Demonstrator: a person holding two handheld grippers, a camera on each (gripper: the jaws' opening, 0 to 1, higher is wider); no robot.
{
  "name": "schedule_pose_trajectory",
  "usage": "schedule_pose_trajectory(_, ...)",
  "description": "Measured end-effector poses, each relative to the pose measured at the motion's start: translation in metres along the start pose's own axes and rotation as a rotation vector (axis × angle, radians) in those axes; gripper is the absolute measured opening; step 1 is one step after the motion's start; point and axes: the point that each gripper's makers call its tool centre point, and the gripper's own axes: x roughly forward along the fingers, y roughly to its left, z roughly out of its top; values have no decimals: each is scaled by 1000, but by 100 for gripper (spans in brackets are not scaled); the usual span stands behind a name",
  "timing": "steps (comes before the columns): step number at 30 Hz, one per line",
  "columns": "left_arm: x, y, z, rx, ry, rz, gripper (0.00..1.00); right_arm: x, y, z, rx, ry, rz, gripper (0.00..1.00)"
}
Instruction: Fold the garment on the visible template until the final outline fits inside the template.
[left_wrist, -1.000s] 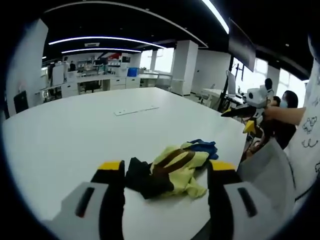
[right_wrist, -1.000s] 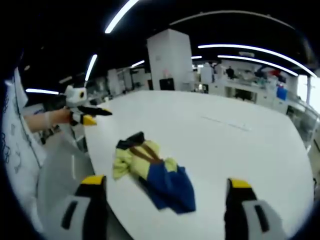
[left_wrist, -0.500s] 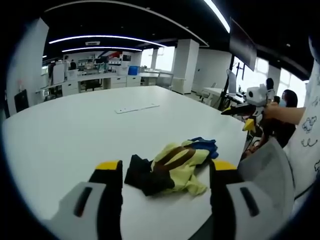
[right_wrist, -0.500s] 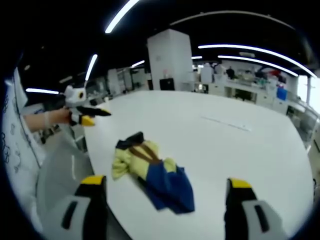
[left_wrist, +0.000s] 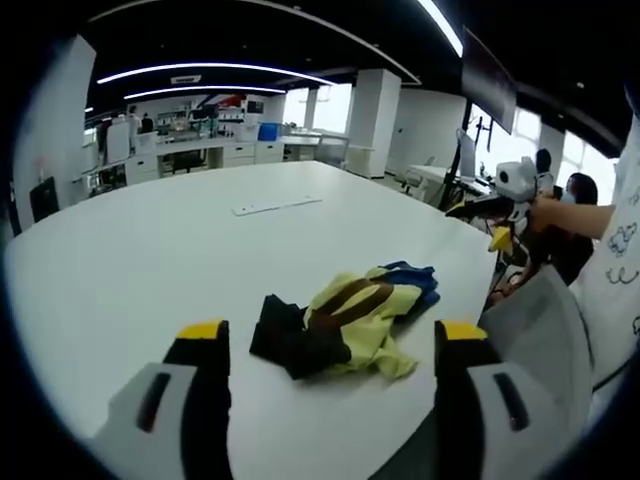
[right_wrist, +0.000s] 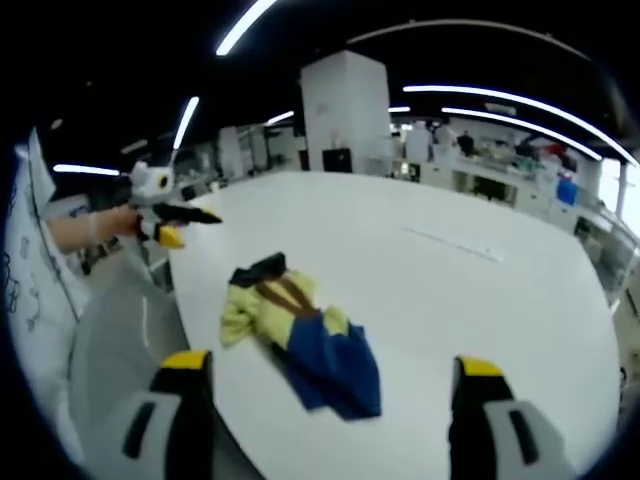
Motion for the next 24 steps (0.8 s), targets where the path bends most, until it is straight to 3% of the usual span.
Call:
schedule_pose_trajectory(10, 0, 3, -9, 20, 34, 0, 75, 5, 0, -2, -3, 3, -10, 99)
schedule_pose_trajectory(13, -1, 6, -10, 13, 35, 8, 74, 6, 0, -4, -3, 7, -7, 92)
schedule_pose_trajectory(24, -1, 6, -16, 1, 50, 17, 71, 8, -4, -8, 12, 12, -3, 92)
